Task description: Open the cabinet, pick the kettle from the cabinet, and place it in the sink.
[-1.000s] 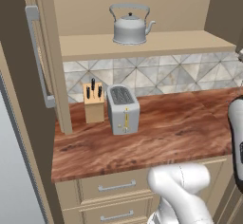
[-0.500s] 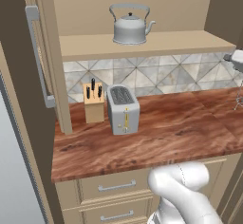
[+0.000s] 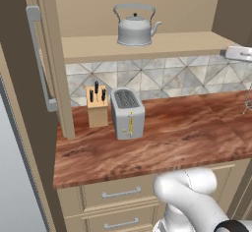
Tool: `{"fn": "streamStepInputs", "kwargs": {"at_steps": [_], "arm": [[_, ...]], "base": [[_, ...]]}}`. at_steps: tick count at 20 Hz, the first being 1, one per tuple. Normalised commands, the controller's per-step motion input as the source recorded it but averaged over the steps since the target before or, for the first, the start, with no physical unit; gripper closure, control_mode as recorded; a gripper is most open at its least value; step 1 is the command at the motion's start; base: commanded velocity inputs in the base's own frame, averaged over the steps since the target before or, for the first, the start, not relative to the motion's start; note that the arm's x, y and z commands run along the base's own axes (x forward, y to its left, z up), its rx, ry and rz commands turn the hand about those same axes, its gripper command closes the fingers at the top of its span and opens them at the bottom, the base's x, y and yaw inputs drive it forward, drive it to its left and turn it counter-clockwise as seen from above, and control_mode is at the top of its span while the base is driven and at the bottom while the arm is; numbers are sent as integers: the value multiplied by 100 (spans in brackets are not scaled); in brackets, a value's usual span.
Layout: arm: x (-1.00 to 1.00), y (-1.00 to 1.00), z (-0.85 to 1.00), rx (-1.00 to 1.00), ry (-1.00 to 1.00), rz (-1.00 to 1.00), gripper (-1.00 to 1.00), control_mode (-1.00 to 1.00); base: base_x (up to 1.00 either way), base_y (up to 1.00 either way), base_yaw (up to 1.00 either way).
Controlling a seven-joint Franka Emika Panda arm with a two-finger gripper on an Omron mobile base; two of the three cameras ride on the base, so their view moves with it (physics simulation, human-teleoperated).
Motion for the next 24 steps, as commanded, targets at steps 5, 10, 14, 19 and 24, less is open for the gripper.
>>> {"fn": "streamStepInputs", "kwargs": {"at_steps": [5,10,14,19,24], "arm": [[5,26,7,-28,-2,-34,-100,-100],[5,21,12,-10,5,-25,-100,-100],[11,19,24,0,7,-13,-100,-100],[7,9,24,0,5,-1,-100,-100],[6,6,13,6,3,2,-100,-100]], "base": [[0,0,0],[0,0,0],[0,0,0],[0,0,0],[0,0,0]]}}
